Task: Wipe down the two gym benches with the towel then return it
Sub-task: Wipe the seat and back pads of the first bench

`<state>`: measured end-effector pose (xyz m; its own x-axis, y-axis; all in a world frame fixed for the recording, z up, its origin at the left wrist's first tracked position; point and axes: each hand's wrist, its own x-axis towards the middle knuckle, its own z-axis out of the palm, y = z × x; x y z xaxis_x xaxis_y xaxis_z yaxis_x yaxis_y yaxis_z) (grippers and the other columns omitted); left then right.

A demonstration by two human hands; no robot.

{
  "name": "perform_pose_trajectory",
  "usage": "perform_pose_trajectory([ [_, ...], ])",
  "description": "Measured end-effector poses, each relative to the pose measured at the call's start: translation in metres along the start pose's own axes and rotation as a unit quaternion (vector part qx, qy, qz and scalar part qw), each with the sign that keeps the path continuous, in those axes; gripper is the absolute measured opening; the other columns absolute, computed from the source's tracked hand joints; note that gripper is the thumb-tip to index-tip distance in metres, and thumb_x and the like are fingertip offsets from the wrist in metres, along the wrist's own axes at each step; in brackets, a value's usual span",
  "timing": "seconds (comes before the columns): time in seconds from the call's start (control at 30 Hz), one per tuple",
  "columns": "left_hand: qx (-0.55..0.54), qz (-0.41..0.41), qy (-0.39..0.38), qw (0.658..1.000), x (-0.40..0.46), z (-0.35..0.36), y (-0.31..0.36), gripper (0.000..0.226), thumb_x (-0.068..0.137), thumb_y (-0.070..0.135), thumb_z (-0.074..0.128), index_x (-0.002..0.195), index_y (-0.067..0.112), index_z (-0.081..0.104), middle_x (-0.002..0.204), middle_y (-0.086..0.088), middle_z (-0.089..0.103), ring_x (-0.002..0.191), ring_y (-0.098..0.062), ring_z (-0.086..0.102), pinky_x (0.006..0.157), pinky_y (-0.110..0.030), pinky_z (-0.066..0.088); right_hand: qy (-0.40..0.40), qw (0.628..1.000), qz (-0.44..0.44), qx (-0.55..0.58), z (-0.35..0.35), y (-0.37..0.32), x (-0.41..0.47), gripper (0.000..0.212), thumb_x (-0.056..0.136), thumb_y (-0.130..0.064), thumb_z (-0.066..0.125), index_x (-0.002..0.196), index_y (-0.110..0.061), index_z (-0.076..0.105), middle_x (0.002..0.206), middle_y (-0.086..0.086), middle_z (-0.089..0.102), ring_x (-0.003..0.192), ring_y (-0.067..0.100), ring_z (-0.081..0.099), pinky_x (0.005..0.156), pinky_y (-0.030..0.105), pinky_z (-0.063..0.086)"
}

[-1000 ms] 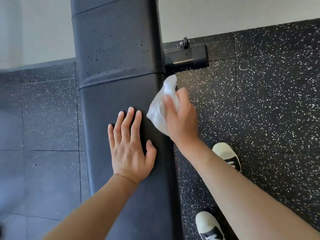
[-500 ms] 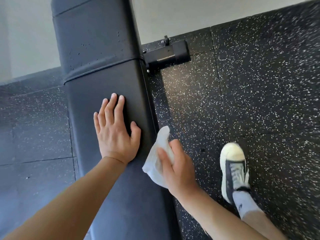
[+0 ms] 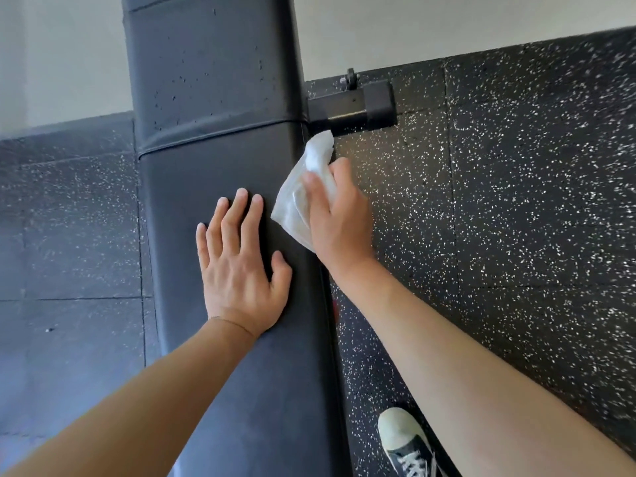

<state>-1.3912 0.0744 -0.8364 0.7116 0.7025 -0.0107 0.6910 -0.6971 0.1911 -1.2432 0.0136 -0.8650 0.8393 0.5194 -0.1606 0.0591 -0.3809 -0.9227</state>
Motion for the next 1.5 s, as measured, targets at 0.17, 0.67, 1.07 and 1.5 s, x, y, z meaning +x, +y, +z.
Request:
perform_pose_trajectory([
  [0.17,-0.002,-0.01,-0.001,1.0,-0.001,-0.002,0.004,0.08,0.084,0.035,0.047,0.161,0.016,0.034,0.17,-0.002,0.027,0.159,-0.03,0.019,0.126,-0.06,0.014,-0.051,0.999,0.01,-0.009,-0.027,0.021,-0.088,0.033,0.098,-0.053,0.049,0.091,-0.024,0.036,0.072,-0.003,0.049,0.064,0.025,0.043,0.059,0.034,0.029],
  [0.67,-0.009,0.008,0.02,1.0,0.0,-0.003,0.007,0.074,0.087,0.033,0.046,0.158,0.011,0.041,0.166,-0.009,0.035,0.156,-0.036,0.026,0.122,-0.063,0.023,-0.051,0.999,-0.013,-0.006,-0.008,-0.006,0.015,0.026,0.104,-0.033,0.06,0.095,-0.015,0.043,0.08,0.004,0.054,0.073,0.031,0.047,0.067,0.047,0.044],
  [1.07,-0.043,-0.078,0.08,0.993,-0.028,0.0,0.01,0.061,0.093,0.019,0.042,0.154,0.02,0.049,0.165,-0.001,0.04,0.15,-0.03,0.036,0.123,-0.047,0.029,-0.058,0.997,0.015,0.057,-0.058,0.059,-0.214,0.026,0.102,-0.045,0.055,0.091,-0.026,0.04,0.073,-0.008,0.052,0.068,0.022,0.05,0.062,0.04,0.038],
  [1.5,-0.046,-0.066,0.045,0.996,-0.217,0.0,-0.003,0.063,0.096,0.026,0.041,0.159,0.025,0.042,0.17,0.005,0.03,0.159,-0.02,0.022,0.128,-0.047,0.02,0.011,0.999,0.019,0.035,-0.035,0.03,-0.148,0.026,0.1,-0.031,0.062,0.092,-0.015,0.043,0.073,-0.003,0.05,0.073,0.027,0.047,0.073,0.049,0.044],
])
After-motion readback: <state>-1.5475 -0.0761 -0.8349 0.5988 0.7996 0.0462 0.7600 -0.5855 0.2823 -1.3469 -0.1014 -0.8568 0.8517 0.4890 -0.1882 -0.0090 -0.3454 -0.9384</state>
